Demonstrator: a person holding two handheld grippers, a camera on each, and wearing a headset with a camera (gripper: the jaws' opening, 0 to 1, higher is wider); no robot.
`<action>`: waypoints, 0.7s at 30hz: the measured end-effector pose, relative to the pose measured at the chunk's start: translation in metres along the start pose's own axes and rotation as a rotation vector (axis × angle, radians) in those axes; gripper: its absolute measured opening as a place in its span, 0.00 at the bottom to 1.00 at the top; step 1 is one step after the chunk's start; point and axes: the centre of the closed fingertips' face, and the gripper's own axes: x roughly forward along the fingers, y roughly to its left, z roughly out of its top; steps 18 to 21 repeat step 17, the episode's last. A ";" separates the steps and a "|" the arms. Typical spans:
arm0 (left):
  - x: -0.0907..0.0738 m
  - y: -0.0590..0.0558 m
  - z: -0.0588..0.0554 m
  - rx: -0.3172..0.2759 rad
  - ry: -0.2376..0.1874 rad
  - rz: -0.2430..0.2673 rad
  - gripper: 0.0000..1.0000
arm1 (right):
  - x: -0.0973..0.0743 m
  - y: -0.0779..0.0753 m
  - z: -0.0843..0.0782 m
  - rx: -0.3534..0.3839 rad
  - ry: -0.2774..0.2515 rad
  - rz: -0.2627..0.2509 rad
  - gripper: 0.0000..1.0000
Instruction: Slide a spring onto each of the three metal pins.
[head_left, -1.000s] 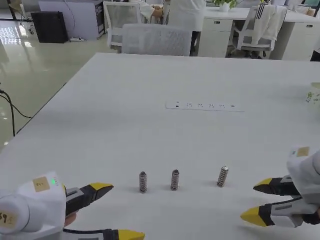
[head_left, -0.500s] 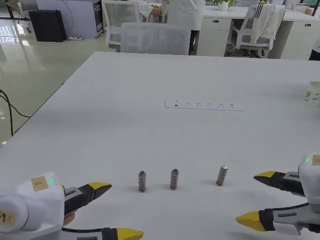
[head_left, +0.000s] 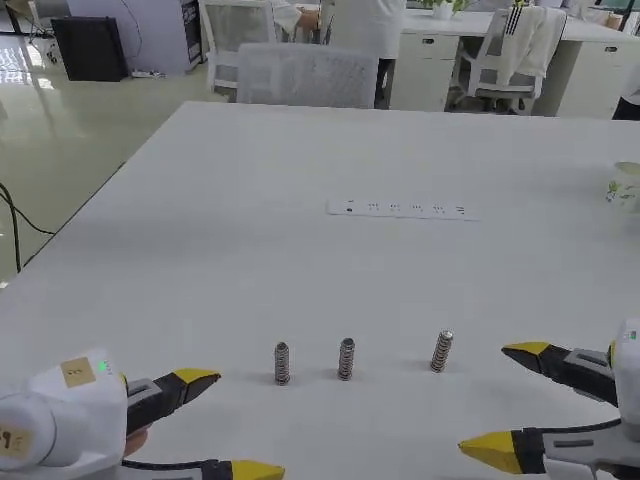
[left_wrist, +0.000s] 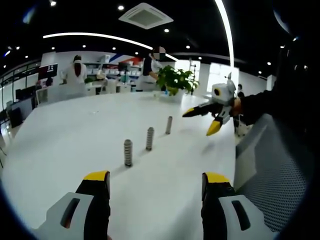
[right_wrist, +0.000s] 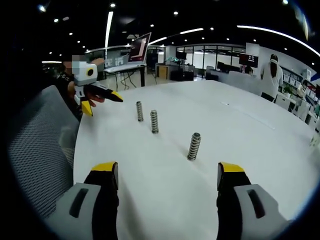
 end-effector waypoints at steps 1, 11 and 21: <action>0.000 0.001 0.000 -0.001 -0.001 0.002 0.71 | 0.000 0.001 0.000 0.002 -0.001 0.000 0.82; -0.001 0.005 -0.001 -0.012 -0.007 0.017 0.72 | 0.001 0.002 0.002 0.012 -0.021 -0.008 0.83; -0.001 0.006 -0.004 -0.022 -0.006 0.024 0.73 | 0.003 0.004 0.001 0.014 -0.022 -0.007 0.84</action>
